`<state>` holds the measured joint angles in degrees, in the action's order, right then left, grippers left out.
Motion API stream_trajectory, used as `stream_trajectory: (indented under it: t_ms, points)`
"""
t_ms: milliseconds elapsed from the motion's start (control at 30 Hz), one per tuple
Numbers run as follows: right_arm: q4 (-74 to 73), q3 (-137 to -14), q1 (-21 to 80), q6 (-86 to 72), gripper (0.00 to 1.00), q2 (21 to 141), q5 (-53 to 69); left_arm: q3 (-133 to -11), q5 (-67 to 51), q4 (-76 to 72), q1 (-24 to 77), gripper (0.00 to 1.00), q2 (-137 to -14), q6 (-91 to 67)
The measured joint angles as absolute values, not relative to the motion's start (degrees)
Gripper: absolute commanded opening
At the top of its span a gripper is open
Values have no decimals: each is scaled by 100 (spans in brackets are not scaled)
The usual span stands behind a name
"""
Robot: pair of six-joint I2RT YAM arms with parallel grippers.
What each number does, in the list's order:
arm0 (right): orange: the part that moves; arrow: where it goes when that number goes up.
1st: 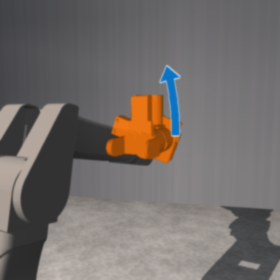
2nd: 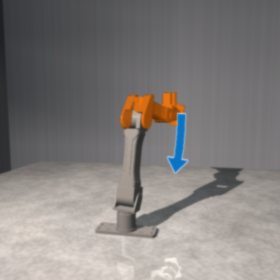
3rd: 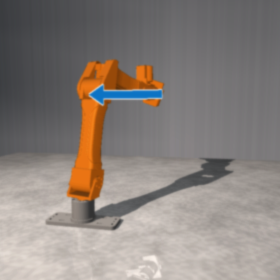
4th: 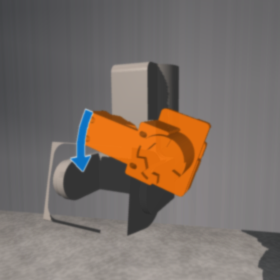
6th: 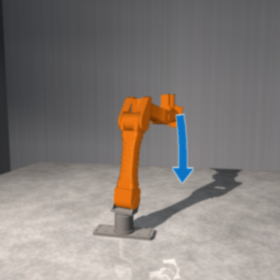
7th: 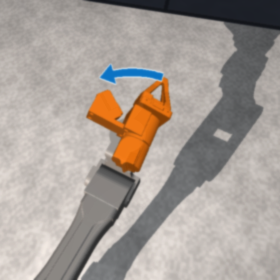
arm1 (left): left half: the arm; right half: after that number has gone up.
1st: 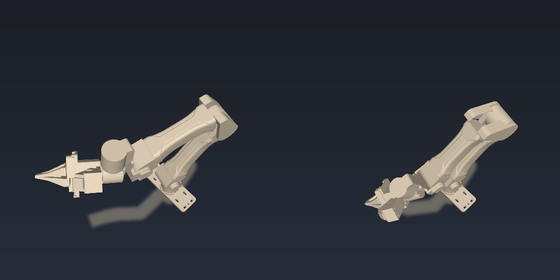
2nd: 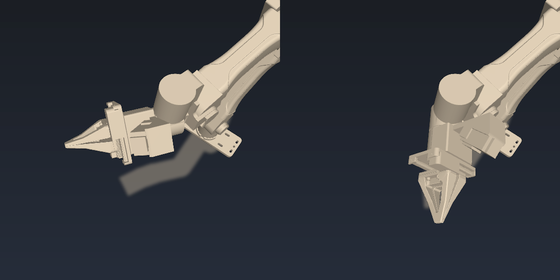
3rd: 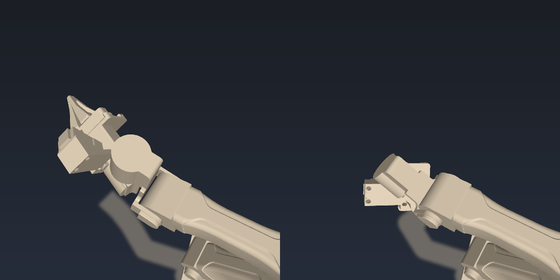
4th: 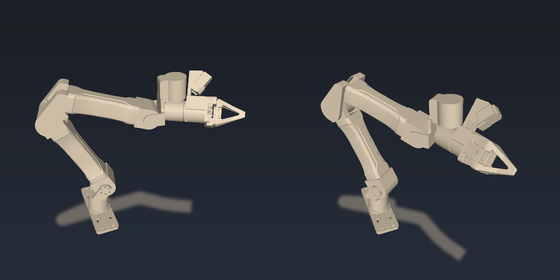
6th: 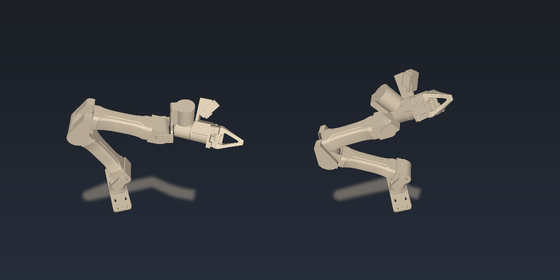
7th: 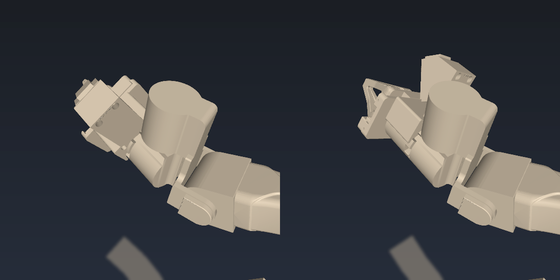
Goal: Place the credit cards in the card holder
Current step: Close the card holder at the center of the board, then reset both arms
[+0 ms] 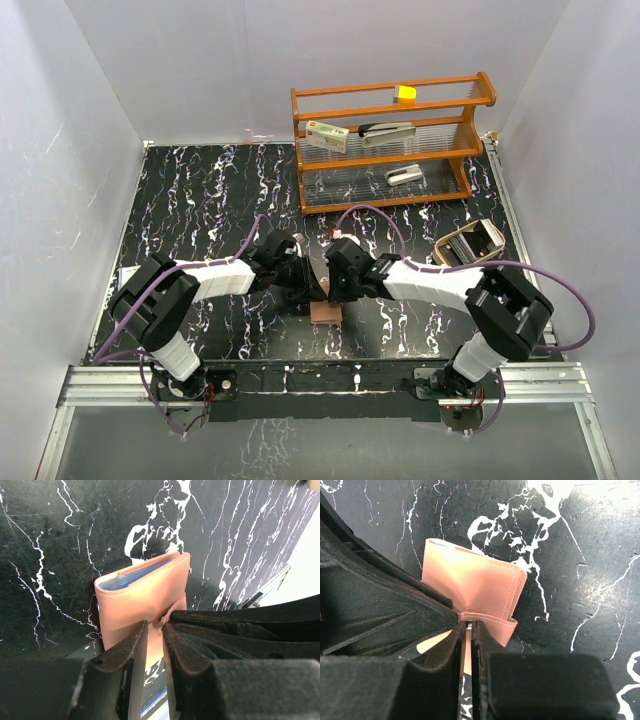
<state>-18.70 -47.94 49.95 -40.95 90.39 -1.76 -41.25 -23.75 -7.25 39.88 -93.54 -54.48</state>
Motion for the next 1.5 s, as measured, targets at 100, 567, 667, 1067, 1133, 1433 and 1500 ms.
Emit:
stream_trajectory:
  t_ms: [100,567,667,1067,1133,1433,1500]
  points:
    - [-1981,-4908,5002,-4027,5,9122,-174,-4121,-2355,-714,3986,19,-9338,-5450]
    - [-2606,-5441,5111,-3695,10,9437,-333,-4123,-2078,-362,4062,22,-9135,-5437]
    - [-2650,-5522,5124,-3647,14,9441,-338,-4123,-1909,-97,4069,35,-8967,-5382]
    - [-2707,-5277,5124,-3426,45,8560,-969,-4456,-497,1516,4069,98,-7470,-5103]
    - [-2757,-5236,5120,-3406,74,8106,-1199,-4790,-209,1826,4069,99,-7210,-4974]
    - [-2987,-5354,5120,-3308,98,6012,-1839,-6276,692,2904,4066,99,-6353,-4171]
    - [-3033,-5470,5120,-3332,98,5754,-1955,-6379,777,2971,4064,99,-6071,-3948]
